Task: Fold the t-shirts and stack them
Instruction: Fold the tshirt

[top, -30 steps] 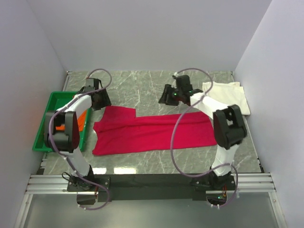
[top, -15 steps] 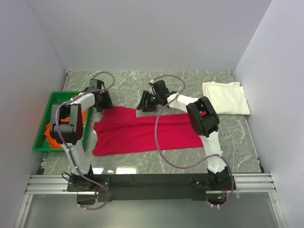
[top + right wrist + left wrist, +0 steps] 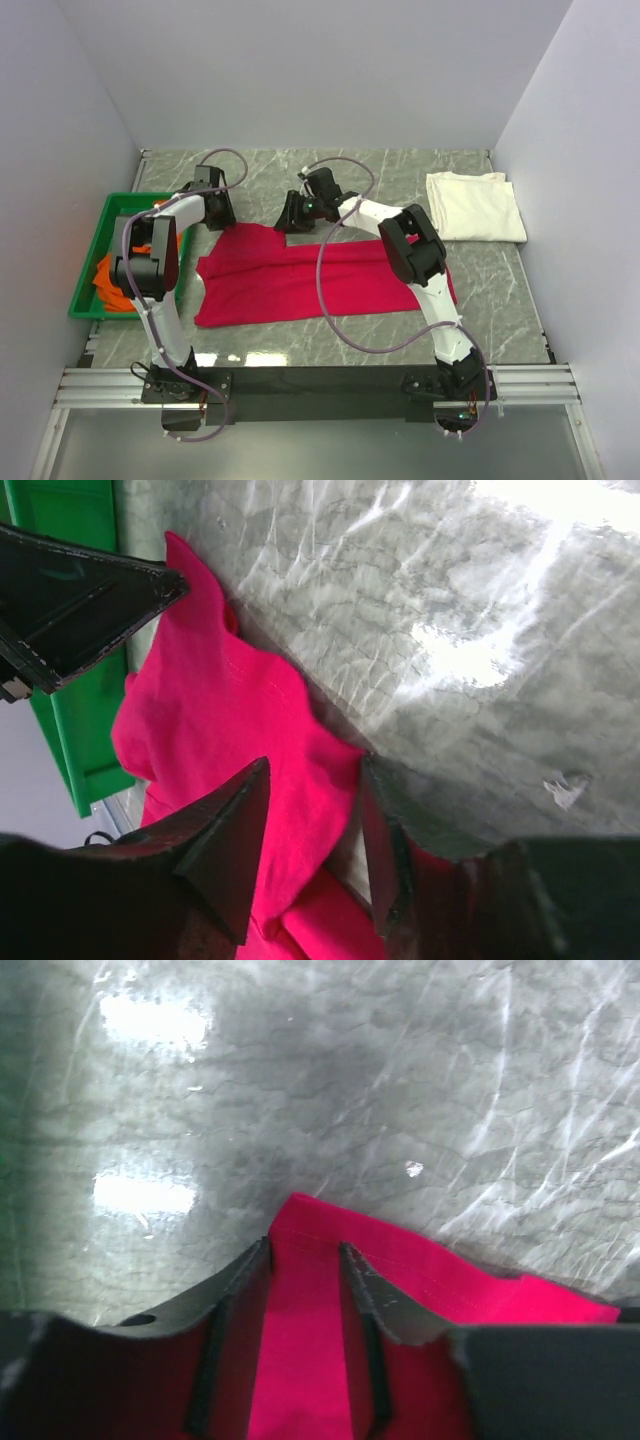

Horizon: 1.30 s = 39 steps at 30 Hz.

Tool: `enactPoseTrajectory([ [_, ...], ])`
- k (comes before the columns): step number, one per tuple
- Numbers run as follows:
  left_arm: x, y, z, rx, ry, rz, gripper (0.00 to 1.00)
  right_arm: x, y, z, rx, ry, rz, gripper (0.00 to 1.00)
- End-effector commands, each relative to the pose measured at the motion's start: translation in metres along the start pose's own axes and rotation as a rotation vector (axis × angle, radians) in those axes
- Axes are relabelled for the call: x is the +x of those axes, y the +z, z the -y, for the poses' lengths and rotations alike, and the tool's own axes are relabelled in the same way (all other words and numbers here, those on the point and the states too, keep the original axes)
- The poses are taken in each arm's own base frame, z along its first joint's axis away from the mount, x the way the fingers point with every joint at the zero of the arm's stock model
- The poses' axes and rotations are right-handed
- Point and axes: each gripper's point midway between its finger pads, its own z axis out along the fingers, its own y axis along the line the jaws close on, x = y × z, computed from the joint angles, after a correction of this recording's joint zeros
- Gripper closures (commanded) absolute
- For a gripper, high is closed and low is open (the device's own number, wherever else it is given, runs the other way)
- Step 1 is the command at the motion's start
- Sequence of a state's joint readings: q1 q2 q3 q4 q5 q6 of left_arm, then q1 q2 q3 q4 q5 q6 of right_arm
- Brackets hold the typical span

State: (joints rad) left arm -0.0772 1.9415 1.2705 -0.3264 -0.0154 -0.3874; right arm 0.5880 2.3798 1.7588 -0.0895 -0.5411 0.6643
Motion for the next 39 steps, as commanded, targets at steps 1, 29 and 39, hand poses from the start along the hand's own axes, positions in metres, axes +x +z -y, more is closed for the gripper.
enactPoseTrajectory([
  [1,0.044,0.016,-0.001,-0.011,0.015,-0.142,0.63,0.013,0.016,0.009,0.026,0.001,-0.027,0.52],
  [29,0.020,-0.105,0.017,0.091,-0.053,0.024,0.99,-0.001,-0.059,-0.088,-0.112,-0.200,0.013,1.00],
  [39,0.078,-0.151,0.021,0.205,-0.183,-0.046,0.99,0.064,-0.073,-0.096,-0.093,-0.227,-0.082,1.00],
])
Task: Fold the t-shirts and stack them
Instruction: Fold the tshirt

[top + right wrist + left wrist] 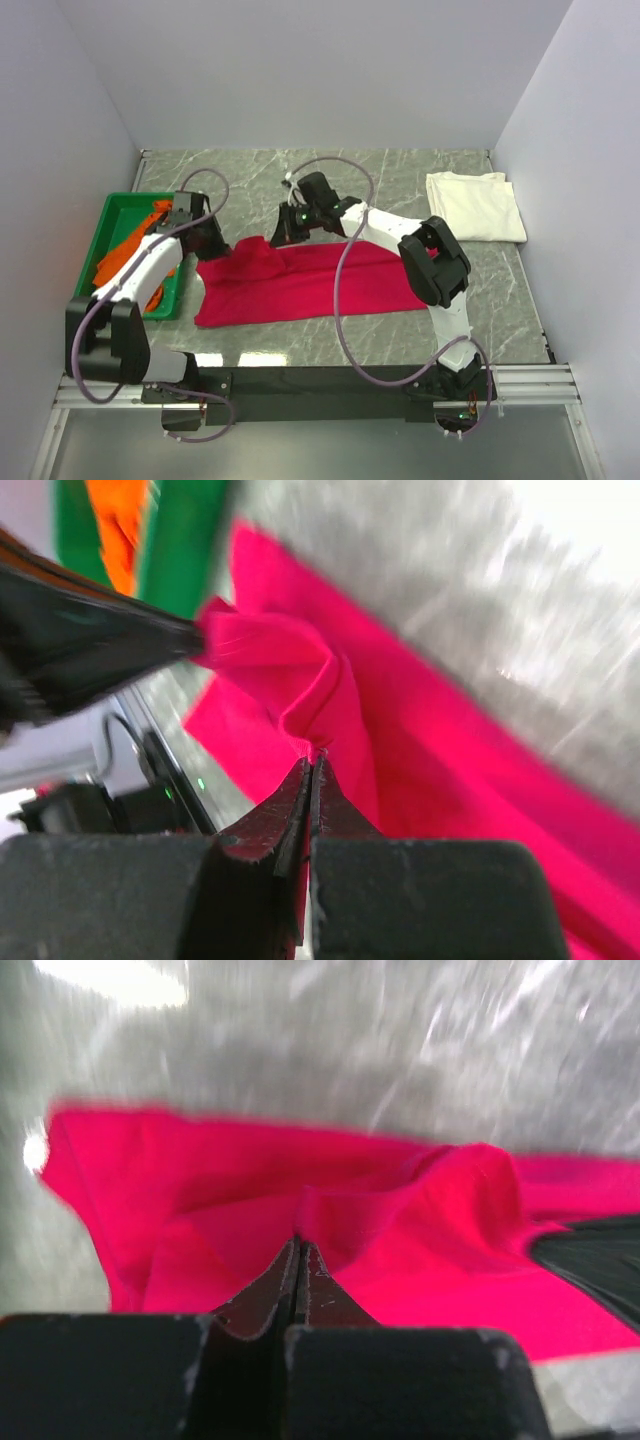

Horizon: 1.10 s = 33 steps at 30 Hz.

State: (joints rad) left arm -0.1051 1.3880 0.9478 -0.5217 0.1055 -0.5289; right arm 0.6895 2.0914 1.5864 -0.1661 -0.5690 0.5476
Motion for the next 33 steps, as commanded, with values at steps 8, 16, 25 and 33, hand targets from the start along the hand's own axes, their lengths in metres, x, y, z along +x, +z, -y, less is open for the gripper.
enactPoseTrajectory([
  [8,0.062,-0.041,0.010,0.126,-0.200,-0.092,0.99,0.050,-0.022,-0.017,0.021,-0.054,-0.090,1.00],
  [16,0.103,-0.046,0.003,0.144,-0.294,-0.186,0.99,0.075,-0.032,-0.019,0.047,-0.097,-0.140,1.00],
  [25,0.111,-0.060,-0.007,0.105,-0.323,-0.160,0.99,0.119,-0.040,-0.009,0.049,-0.102,-0.273,0.99],
  [33,0.126,-0.064,-0.017,0.075,-0.330,-0.178,0.99,0.140,-0.040,-0.002,0.056,-0.096,-0.328,0.99],
])
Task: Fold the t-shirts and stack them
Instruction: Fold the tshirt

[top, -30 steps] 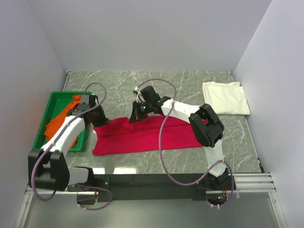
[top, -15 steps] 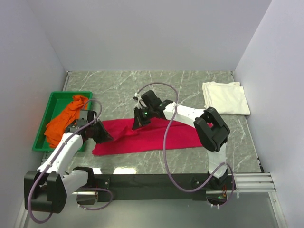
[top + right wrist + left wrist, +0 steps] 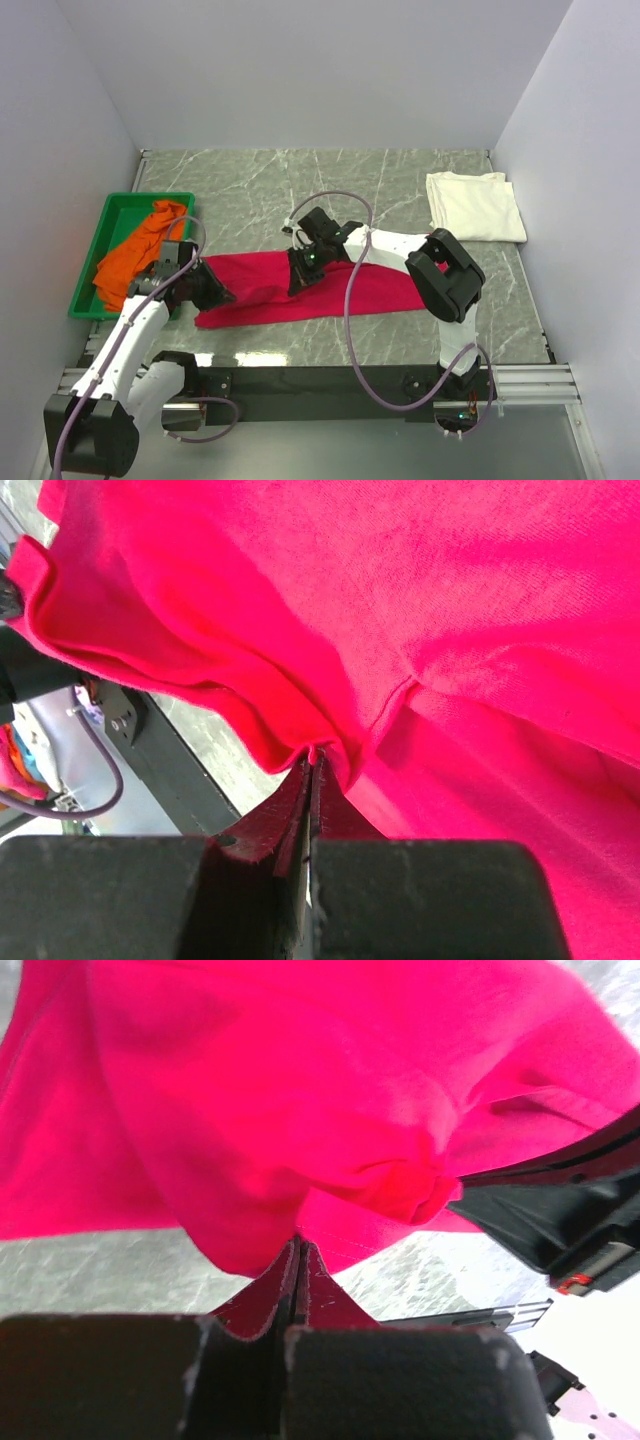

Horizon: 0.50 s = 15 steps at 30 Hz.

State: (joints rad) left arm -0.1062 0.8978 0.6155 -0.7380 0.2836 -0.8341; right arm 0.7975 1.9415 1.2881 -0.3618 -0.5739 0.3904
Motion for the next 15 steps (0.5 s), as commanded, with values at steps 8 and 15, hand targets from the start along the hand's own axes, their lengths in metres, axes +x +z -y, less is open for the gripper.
enactPoseTrajectory([
  [8,0.009,-0.005,-0.021,-0.075,-0.012,0.007,0.99,0.007,-0.016,-0.007,0.015,-0.073,0.006,0.98],
  [15,0.000,0.003,-0.029,-0.140,-0.029,0.028,0.99,-0.012,-0.015,-0.012,0.017,-0.073,0.044,0.96],
])
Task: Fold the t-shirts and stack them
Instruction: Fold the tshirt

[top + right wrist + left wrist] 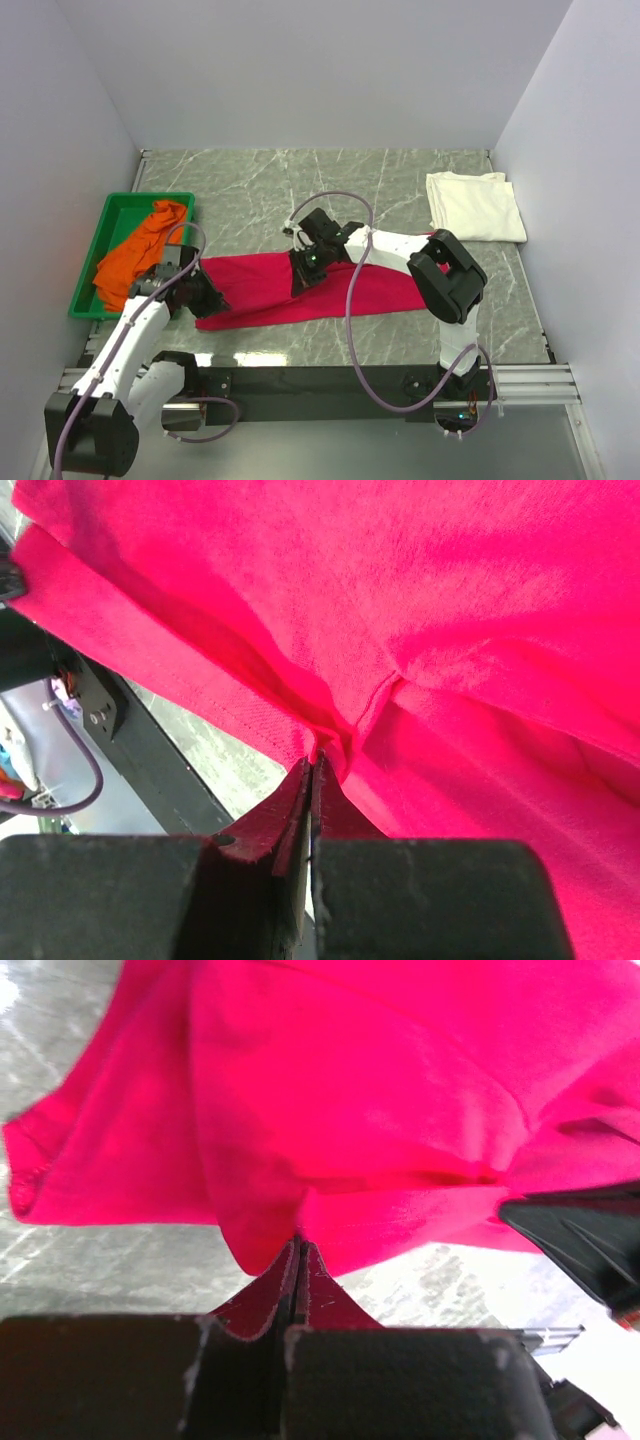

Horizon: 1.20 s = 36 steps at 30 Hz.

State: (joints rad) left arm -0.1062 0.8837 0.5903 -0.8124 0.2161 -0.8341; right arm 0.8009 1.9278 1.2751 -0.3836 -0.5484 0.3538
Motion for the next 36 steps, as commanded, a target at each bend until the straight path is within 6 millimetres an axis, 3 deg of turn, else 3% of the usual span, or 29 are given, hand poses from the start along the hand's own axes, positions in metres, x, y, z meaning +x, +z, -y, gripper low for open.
enactPoseTrajectory([
  [1,-0.013,0.004,-0.001,-0.037,-0.013,0.045,0.99,-0.024,-0.014,-0.018,-0.006,-0.048,0.066,0.96],
  [12,-0.044,0.018,-0.002,-0.114,-0.039,0.133,0.99,-0.041,-0.005,-0.012,0.032,-0.049,0.081,0.94],
  [21,-0.049,0.031,-0.006,-0.116,-0.061,0.166,0.99,-0.045,0.004,0.010,0.116,-0.052,0.100,0.91],
  [25,-0.048,0.035,-0.005,-0.073,-0.060,0.192,0.99,-0.046,0.007,0.009,0.109,-0.062,0.105,0.90],
  [31,-0.053,0.024,-0.006,-0.039,-0.112,0.283,0.99,-0.054,-0.001,-0.001,0.103,-0.099,0.149,0.89],
  [36,-0.045,0.035,-0.014,-0.077,-0.139,0.236,0.96,-0.048,0.010,0.013,0.147,-0.057,0.106,0.88],
])
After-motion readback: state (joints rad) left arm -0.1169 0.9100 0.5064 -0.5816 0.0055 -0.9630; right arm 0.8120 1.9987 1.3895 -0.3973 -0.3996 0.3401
